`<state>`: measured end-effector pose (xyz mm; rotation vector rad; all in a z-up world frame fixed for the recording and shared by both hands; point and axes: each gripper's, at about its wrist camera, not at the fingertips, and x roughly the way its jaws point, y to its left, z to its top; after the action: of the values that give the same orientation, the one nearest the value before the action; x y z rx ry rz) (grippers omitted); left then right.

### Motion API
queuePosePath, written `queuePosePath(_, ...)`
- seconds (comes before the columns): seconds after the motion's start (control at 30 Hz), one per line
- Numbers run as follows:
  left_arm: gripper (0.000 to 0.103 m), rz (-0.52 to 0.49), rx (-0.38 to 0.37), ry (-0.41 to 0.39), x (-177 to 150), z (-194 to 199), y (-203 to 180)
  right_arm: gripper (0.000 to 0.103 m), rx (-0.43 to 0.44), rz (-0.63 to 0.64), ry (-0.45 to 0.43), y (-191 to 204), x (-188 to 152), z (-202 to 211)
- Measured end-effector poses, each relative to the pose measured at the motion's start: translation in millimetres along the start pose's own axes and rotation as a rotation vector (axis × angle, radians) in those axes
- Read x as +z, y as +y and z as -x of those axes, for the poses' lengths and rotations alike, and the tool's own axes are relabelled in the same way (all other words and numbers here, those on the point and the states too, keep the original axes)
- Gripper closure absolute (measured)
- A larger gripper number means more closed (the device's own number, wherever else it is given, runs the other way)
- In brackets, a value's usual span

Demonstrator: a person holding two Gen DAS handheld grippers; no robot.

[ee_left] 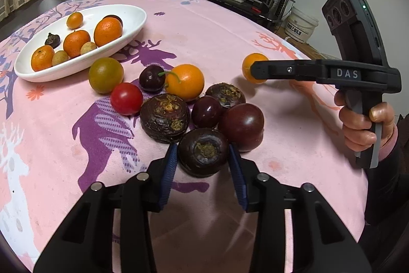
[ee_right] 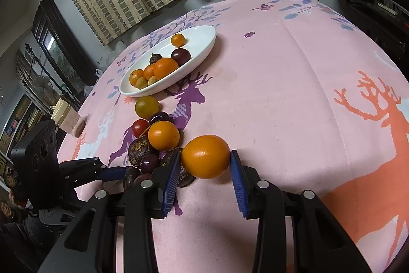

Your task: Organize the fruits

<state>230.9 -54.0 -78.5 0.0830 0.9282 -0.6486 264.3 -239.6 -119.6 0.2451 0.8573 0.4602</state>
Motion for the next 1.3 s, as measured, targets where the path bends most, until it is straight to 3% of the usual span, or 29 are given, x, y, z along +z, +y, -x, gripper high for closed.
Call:
queuePosePath(0.23, 0.064, 0.017, -0.017, 0.010, -2.6, 11.9, 3.9, 0.064, 0.013, 0.014, -0.004, 4.4, 0.0, -0.3)
queuePosePath(0.37, 0.064, 0.034, -0.017, -0.048, 11.1, 35.5, 23.6, 0.064, 0.045, 0.067, 0.002, 22.7, 12.3, -2.5)
queuePosePath(0.47, 0.064, 0.082, 0.054, -0.119, 36.1, 49.0, 53.2, 0.064, 0.054, 0.124, -0.019, 45.2, 36.3, -9.4)
queuePosePath(0.57, 0.064, 0.148, 0.173, -0.196, 66.2, 51.6, 87.0, 0.064, 0.056, 0.159, -0.039, 65.5, 65.9, -26.6)
queuePosePath(0.67, 0.064, 0.246, 0.228, -0.237, 93.4, 44.4, 124.9, 0.064, 0.019, 0.180, -0.067, 79.6, 97.9, -51.2)
queuePosePath(0.77, 0.064, 0.316, 0.285, -0.236, 108.4, 33.4, 151.7, 0.064, -0.028, 0.185, -0.091, 84.1, 125.8, -79.3)
queuePosePath(0.87, 0.064, 0.347, 0.320, -0.207, 113.1, 18.3, 164.3, 0.063, -0.019, 0.159, -0.068, 79.5, 139.7, -104.6)
queuePosePath(0.9, 0.059, 0.358, 0.334, -0.199, 113.8, 18.4, 167.8, 0.063, -0.029, 0.148, -0.066, 77.4, 141.5, -109.3)
queuePosePath(0.93, 0.042, 0.370, 0.338, -0.197, 112.3, 18.7, 168.2, 0.057, -0.033, 0.141, -0.061, 76.4, 141.6, -111.4)
queuePosePath(1.0, 0.029, 0.380, 0.335, -0.213, 108.6, 28.6, 165.3, 0.053, -0.031, 0.145, -0.066, 74.9, 137.7, -104.7)
queuePosePath(1.17, 0.015, 0.381, 0.346, -0.261, 97.7, 61.6, 143.8, 0.047, -0.027, 0.179, -0.094, 76.8, 124.2, -71.3)
queuePosePath(1.3, 0.013, 0.390, 0.342, -0.260, 75.3, 79.9, 124.9, 0.046, -0.011, 0.193, -0.040, 72.3, 99.9, -54.0)
